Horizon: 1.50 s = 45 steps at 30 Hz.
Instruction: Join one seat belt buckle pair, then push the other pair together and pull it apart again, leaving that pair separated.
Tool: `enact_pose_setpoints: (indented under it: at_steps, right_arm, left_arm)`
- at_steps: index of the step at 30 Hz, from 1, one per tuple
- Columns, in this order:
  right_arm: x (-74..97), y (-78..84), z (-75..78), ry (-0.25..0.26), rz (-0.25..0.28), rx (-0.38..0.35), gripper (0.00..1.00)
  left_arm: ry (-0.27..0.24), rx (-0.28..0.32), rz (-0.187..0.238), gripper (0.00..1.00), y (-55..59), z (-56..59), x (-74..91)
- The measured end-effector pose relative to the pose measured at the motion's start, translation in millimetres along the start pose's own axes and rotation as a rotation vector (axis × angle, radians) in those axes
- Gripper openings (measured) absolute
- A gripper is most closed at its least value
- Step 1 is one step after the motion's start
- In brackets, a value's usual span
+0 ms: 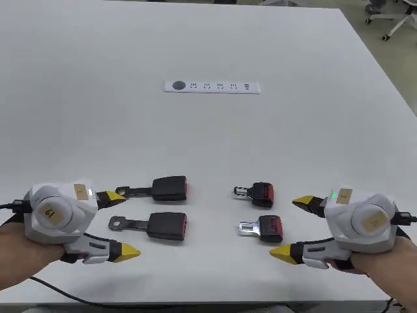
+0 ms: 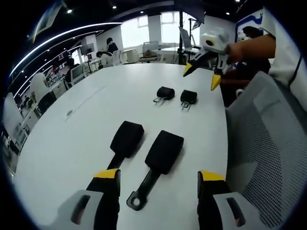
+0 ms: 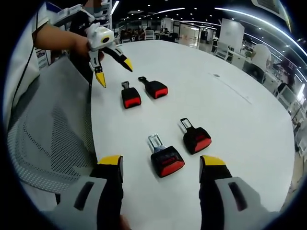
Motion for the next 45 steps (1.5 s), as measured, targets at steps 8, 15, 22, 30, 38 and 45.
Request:
enact_pose_setpoints:
  at_steps: [8,15,22,30,38,45]
  right_arm:
    - [-11.8,4.0,6.9,-0.034,-0.035,-0.001,0.55]
    - [-21.4,3.8,9.4,-0.081,-0.088,0.056,0.51]
    - [-30.7,6.1,13.7,-0.123,-0.125,0.103,0.49]
    - [-39.8,9.5,14.7,-0.163,-0.174,0.164,0.44]
    - [-45.7,12.4,24.0,-0.199,-0.188,0.168,0.42]
    - [-50.1,15.1,24.9,-0.224,-0.211,0.183,0.38]
  left_arm:
    - [0.039,-0.025,-0.002,0.58,-12.9,0.5,-17.9]
    - [0.081,-0.102,-0.027,0.54,-15.1,-1.4,-33.9]
    - [0.128,-0.148,-0.059,0.50,-13.3,-2.3,-44.6]
    - [0.147,-0.154,-0.081,0.47,-6.4,-5.5,-56.4]
    - [0.160,-0.160,-0.091,0.41,-3.6,-8.2,-59.6]
    - [0.187,-0.234,-0.138,0.39,-0.6,0.3,-66.6]
Point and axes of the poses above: the centre of the closed fingertips' face, and the gripper's own axes: x roughly backward along the fingers, z roughly to its right, y roughly out of its underside, the point moved 8 cm from there along x, roughly backward along the fingers, and after that the axes turned 7 degrees about -y, right-handed, at the moved point
